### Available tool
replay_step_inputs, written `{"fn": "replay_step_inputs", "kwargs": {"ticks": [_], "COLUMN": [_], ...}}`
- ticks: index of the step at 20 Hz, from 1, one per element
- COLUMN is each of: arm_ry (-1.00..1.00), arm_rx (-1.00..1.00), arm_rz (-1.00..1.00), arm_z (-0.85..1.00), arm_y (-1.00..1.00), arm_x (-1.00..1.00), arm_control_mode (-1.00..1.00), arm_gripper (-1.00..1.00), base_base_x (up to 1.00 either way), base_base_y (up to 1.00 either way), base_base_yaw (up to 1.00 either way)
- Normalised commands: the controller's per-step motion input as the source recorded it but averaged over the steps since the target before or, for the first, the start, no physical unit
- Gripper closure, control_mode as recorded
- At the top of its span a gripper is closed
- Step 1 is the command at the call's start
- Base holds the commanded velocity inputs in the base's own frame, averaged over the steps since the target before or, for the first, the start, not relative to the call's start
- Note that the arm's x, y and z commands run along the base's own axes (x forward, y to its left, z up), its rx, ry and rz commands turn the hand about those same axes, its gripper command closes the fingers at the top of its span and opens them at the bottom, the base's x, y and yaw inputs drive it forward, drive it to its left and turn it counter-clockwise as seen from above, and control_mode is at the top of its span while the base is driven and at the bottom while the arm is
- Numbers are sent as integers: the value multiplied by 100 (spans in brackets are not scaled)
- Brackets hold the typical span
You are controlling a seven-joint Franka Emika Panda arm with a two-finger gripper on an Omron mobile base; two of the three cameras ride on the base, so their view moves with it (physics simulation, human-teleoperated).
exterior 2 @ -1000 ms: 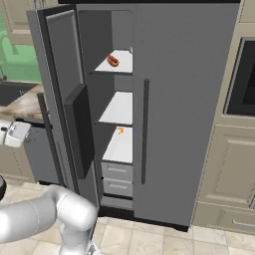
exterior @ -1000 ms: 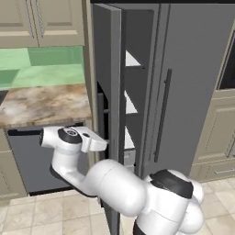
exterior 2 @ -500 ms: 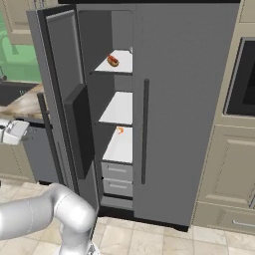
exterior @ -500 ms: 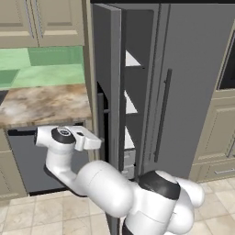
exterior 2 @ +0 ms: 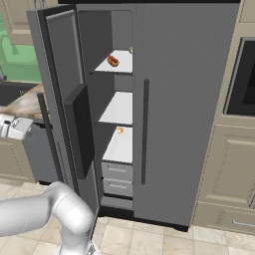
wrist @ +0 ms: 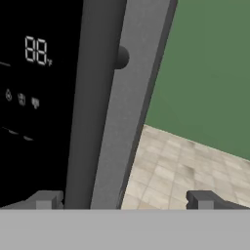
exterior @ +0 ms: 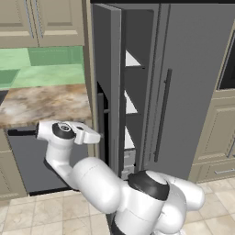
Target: Store the hot dog in the freezer for long-term storage. Close the freezer door after placing the cooked food.
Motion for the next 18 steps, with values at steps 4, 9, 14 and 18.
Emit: {"fn": "replay_step_inputs", "kwargs": {"ticks": [4, 9, 14, 18], "arm_ry": [0, 0, 4, 10], "arm_rx": [0, 0, 0, 0], "arm_rz": [0, 0, 0, -1], "arm_z": [0, 0, 0, 0], "arm_y": [0, 0, -8, -28], "arm_x": [34, 32, 13, 9], "arm_control_mode": [-100, -100, -100, -100], "arm_gripper": [-100, -100, -100, -100], "base_base_x": [0, 0, 0, 0], "base_base_y": [0, 0, 0, 0], "base_base_yaw": [0, 0, 0, 0]}}
